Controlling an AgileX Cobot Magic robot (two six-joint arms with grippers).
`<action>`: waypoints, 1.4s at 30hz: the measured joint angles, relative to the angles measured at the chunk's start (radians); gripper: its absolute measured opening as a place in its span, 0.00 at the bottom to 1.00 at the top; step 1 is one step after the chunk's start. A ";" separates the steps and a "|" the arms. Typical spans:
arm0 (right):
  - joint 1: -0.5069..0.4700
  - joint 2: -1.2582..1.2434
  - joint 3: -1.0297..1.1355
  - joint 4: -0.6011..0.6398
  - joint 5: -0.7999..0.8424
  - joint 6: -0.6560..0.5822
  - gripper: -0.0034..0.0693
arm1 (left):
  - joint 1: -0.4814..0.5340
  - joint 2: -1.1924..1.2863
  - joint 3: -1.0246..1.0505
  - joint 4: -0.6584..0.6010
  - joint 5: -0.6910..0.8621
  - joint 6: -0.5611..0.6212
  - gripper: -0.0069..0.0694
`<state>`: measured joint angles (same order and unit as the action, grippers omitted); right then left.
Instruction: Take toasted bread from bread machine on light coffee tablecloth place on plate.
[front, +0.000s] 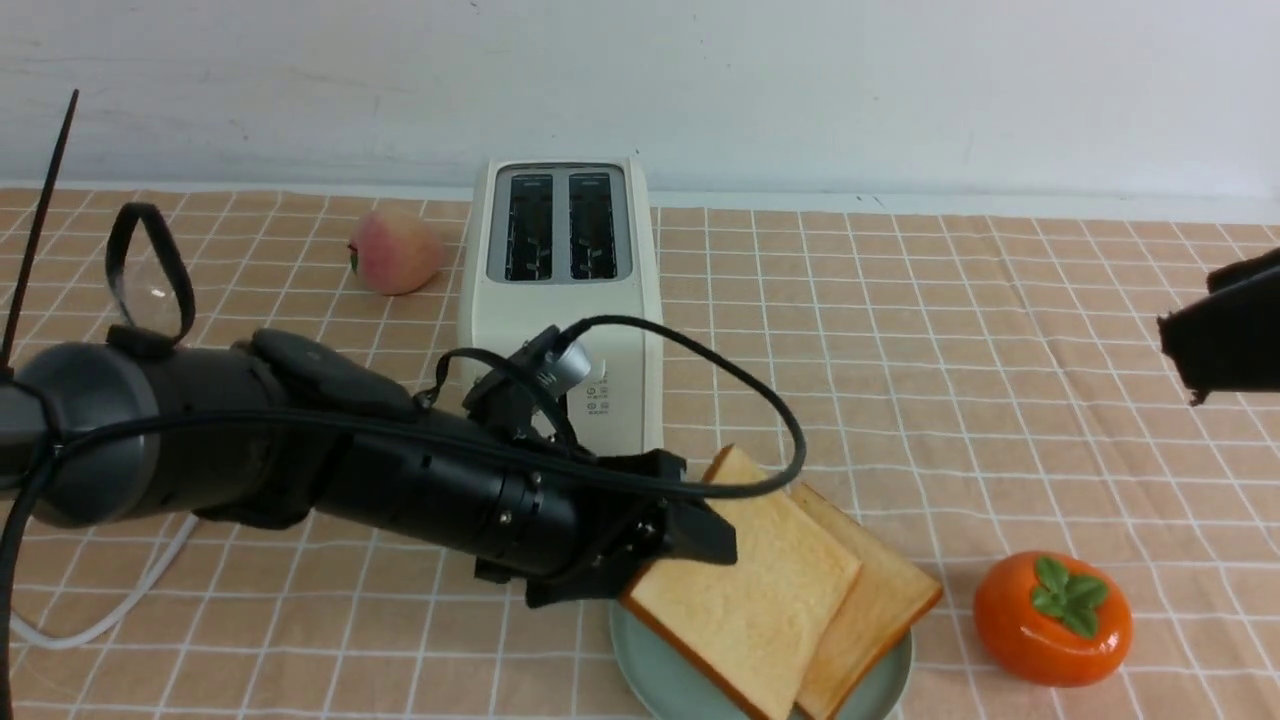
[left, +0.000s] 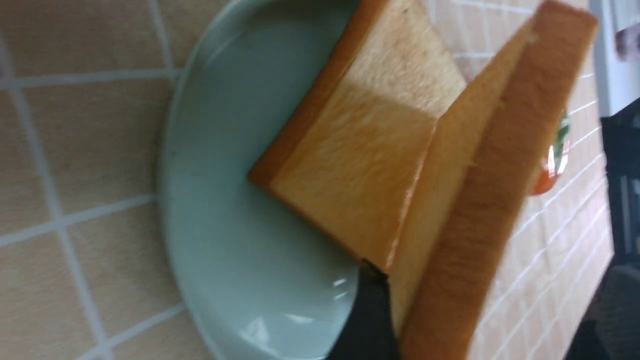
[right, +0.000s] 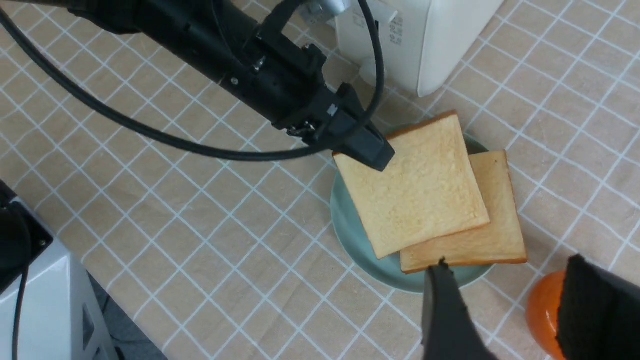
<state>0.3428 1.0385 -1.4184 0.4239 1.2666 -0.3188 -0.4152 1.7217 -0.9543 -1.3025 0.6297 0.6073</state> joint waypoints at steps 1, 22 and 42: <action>0.000 0.000 0.000 0.005 0.000 0.000 0.49 | 0.004 0.000 -0.001 0.088 -0.010 -0.059 0.92; 0.000 -0.044 0.136 -0.225 -0.198 0.319 0.11 | 0.080 -0.654 -0.027 1.158 0.314 -0.961 0.43; 0.000 -0.797 1.217 -0.290 -0.929 0.414 0.02 | 0.080 -1.348 0.376 0.854 0.433 -0.959 0.07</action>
<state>0.3428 0.2419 -0.2014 0.1341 0.3378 0.0955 -0.3349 0.3738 -0.5785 -0.4486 1.0625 -0.3512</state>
